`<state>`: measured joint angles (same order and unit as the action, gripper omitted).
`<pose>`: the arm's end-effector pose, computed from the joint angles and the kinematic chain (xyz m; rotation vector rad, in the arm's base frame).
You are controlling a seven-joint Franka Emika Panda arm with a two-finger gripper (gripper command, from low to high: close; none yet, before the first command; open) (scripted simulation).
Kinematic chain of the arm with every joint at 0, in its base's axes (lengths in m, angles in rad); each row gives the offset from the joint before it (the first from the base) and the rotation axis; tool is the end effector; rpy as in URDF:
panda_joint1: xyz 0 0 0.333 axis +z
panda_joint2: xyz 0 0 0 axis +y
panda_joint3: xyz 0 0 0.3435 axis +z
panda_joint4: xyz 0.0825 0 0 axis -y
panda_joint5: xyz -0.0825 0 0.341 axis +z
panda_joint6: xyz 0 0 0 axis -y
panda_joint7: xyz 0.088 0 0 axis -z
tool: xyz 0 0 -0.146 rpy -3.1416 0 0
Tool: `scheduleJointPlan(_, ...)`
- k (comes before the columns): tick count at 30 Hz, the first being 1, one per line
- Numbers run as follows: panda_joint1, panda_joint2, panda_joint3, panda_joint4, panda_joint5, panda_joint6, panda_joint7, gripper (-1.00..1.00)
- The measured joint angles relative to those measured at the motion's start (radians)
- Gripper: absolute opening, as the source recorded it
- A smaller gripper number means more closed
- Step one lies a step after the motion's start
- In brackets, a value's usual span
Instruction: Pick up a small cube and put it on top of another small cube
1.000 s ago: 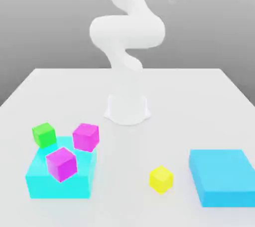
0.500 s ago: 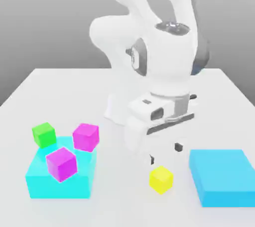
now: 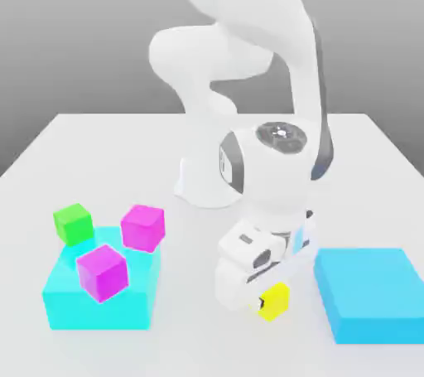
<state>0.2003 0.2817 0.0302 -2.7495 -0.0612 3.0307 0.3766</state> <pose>0.3708 0.0925 0.1642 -3.1371 0.1357 0.0009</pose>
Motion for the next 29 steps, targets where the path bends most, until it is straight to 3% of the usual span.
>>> scheduleJointPlan(6, -0.026, -0.199, 0.022, -0.033, 0.040, -0.166, -0.017, -1.00)
scheduleJointPlan(20, -0.396, -0.446, -0.158, 0.154, 0.023, -0.598, 0.582, -1.00)
scheduleJointPlan(25, -0.425, -0.344, -0.184, 0.141, 0.049, -0.483, 0.623, -1.00)
scheduleJointPlan(26, -0.424, -0.324, -0.185, 0.136, 0.053, -0.458, 0.621, 1.00)
scheduleJointPlan(29, -0.424, -0.324, -0.185, 0.136, 0.053, -0.458, 0.621, 1.00)
